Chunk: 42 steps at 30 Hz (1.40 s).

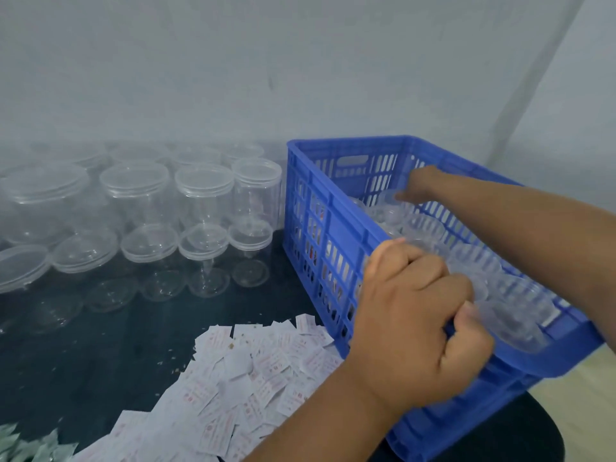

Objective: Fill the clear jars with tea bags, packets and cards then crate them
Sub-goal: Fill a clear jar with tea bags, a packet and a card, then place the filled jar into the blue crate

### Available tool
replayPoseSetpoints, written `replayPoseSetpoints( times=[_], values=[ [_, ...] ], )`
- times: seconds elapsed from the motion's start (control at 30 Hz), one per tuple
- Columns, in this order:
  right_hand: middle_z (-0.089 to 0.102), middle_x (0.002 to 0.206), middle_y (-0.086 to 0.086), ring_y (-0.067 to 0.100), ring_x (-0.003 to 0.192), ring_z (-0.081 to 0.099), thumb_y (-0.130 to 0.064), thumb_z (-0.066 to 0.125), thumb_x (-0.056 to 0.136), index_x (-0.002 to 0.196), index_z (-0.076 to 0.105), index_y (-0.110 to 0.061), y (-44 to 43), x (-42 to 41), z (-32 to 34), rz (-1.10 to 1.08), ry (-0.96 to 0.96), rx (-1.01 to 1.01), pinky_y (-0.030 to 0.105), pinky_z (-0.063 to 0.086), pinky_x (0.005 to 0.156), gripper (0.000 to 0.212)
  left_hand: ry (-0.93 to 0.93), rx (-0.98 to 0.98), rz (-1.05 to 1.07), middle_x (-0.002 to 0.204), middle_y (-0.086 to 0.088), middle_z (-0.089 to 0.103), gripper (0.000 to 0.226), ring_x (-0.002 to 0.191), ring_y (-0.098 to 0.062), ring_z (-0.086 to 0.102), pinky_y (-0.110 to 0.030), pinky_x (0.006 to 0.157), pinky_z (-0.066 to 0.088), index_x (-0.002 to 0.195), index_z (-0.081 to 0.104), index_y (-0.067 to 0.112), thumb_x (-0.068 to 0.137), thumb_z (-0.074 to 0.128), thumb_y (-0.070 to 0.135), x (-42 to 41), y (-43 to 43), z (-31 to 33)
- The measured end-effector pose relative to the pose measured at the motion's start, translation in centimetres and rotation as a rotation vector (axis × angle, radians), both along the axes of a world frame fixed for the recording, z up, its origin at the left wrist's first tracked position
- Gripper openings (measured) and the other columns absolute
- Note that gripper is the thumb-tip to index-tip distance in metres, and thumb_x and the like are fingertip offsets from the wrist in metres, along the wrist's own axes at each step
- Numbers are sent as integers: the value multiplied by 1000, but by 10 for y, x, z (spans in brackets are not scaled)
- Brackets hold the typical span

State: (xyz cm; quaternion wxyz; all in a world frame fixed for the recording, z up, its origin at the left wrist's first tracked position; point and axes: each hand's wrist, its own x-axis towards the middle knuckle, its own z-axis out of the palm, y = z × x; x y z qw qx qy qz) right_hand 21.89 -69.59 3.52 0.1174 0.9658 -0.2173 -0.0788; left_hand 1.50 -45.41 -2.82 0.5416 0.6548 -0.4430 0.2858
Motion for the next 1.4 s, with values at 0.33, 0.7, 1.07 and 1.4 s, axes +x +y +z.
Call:
replayPoseSetpoints(
  times=[0.33, 0.7, 1.07, 1.4],
  values=[
    [71, 134, 21, 36, 124, 64, -41, 52, 112, 131, 72, -3, 56, -42, 88, 312, -245, 185, 41, 49, 105, 46, 54, 49, -15, 66, -3, 47, 36, 83, -25, 45, -40, 88, 38, 62, 54, 7, 90, 40, 24, -1, 2, 5],
    [74, 92, -22, -5, 92, 69, -62, 58, 95, 104, 76, -33, 213, -267, 72, 836, -683, 461, 24, 54, 82, 36, 285, 305, -3, 111, -21, 69, 33, 113, -38, 62, -36, 96, 45, 122, 68, -3, 96, 60, 15, -33, 54, 37],
    [54, 140, -21, 3, 134, 55, -53, 61, 96, 112, 74, -34, 341, -317, -101, 793, -751, 1024, 23, 48, 103, 28, 676, 354, 520, 66, 18, 64, 44, 63, -5, 61, -30, 56, 44, 73, 63, 41, 107, 38, 56, -93, 277, -66],
    [61, 94, -16, 8, 87, 63, -21, 75, 99, 81, 56, -45, 452, -326, -208, 679, -614, 1122, 13, 44, 68, 36, 758, 282, 882, 86, 26, 68, 24, 73, 3, 64, -21, 61, 46, 93, 64, 47, 89, 51, 68, -87, 402, -83]
  ],
)
